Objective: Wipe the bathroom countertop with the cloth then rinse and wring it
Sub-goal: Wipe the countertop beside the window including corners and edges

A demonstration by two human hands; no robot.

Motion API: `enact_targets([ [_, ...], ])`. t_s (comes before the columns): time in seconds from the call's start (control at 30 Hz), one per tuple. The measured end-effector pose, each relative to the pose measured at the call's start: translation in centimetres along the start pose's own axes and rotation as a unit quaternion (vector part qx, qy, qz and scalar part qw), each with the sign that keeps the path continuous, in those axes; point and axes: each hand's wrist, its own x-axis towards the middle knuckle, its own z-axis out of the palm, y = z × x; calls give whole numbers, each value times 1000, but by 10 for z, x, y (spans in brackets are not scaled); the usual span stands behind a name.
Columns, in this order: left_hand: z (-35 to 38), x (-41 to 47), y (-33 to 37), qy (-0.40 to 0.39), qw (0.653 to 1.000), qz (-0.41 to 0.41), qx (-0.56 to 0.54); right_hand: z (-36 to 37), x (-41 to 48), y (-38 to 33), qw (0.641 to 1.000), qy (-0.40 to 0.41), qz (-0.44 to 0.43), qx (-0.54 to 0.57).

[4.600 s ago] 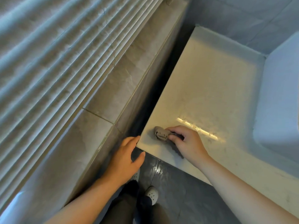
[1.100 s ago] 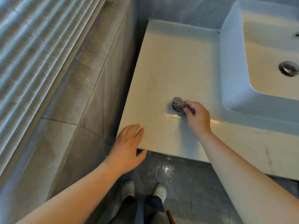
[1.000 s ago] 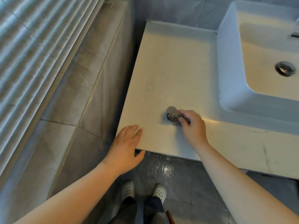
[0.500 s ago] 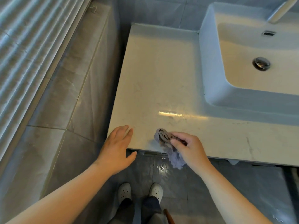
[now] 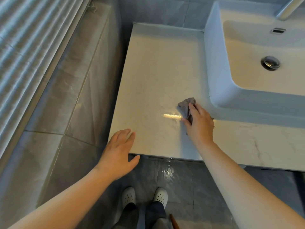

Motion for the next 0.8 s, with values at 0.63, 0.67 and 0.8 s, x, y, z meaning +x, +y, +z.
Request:
enact_targets([
  [0.63, -3, 1, -4, -24, 1000, 0, 9, 21, -117, -19, 982, -34, -54, 176],
  [0.67, -4, 1, -4, -27, 1000, 1, 9, 18, -122, -19, 981, -46, -56, 182],
  [0.8, -9, 2, -1, -38, 999, 5, 6, -8, -129, -29, 937, -105, 18, 334],
])
